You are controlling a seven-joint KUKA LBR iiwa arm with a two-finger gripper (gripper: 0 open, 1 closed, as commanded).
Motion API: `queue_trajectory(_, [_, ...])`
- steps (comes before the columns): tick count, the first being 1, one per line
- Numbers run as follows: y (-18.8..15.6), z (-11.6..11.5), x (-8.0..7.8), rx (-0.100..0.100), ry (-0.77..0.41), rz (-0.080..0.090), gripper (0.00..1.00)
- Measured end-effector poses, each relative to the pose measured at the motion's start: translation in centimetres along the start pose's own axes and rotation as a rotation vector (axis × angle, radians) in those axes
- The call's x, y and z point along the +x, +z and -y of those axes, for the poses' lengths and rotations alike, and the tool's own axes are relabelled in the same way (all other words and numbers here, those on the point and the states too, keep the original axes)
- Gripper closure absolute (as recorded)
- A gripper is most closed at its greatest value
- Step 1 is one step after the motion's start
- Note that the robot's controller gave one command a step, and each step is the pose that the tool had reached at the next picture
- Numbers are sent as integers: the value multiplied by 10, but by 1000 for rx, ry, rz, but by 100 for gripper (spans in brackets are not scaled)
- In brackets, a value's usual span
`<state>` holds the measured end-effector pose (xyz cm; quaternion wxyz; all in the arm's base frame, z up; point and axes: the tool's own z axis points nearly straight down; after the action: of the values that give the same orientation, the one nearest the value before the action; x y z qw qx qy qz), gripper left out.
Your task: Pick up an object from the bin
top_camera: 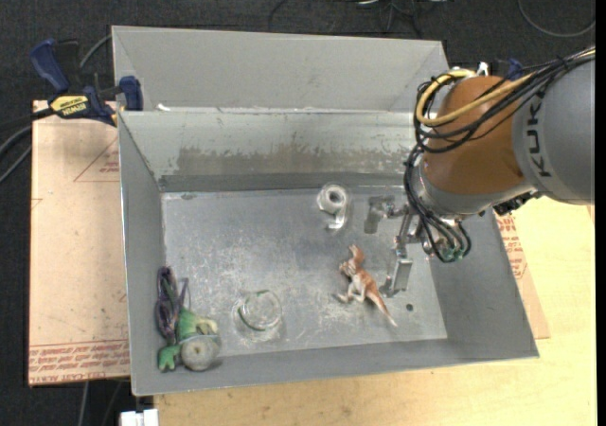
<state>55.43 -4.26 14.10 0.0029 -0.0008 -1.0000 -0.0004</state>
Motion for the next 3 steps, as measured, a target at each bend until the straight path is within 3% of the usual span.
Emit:
queue_trajectory(1, [-5,0,-1,0,-1,7,0])
queue_trajectory(2, [50,9,14,-1,180,6,0])
queue_trajectory(3, [71,29,53,-1,238,4,0])
